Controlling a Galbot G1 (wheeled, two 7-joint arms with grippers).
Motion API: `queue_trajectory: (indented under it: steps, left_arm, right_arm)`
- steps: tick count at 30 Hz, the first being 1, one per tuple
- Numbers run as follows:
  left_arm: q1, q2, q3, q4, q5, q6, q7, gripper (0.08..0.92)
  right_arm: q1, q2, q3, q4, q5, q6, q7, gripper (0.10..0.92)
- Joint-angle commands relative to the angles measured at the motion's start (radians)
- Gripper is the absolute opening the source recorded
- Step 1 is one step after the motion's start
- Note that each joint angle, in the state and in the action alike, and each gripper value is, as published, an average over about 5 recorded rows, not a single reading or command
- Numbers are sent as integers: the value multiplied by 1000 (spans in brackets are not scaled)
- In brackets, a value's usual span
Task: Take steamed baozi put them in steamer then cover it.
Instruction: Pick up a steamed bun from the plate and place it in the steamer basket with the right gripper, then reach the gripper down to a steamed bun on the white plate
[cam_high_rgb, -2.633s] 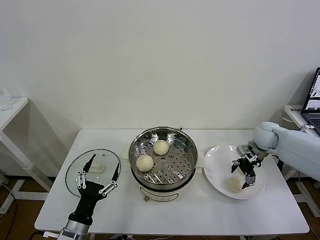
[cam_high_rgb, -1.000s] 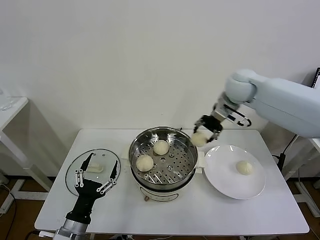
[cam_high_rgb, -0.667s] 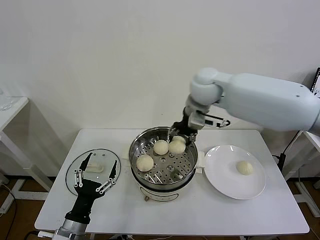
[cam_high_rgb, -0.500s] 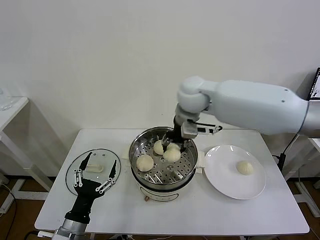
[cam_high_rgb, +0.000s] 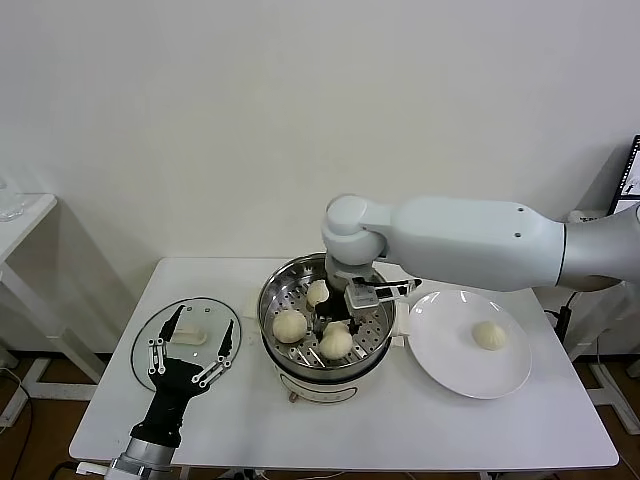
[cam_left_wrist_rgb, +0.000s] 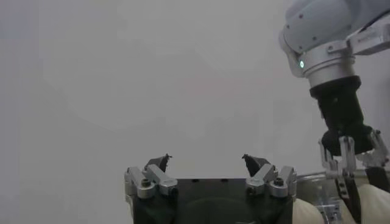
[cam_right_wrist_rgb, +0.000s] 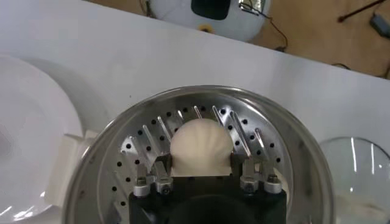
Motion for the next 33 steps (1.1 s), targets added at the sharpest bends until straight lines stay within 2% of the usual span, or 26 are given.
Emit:
queue_trajectory:
  steps: [1,12,18,26,29,33]
  left_arm:
    - [0,0,-1,0,0,-3,-2,823]
    - [-3,1,-4,5,-1,-8,-6,823]
    - [-5,0,-2,7,-1,-7,-5,823]
    - [-9,0,0,7,-1,-3,-6,823]
    - [-10,2,2,8,-1,-3,-6,823]
    - [-14,5,10,9,0,0,-6,823]
  right_arm:
    - [-41,35,6,-11,-51,17,-2,660]
    - [-58,59,-2,-25,-52,14,-20,689]
    - [-57,36,12,-15,-50,9,-20,797]
    - [-14,-56,93,-22,-20,-12,-31,822]
    - [7,-132,150,-54,57,-93,-58,823]
    - [31,-244,200,-171,224,-308,-74,823]
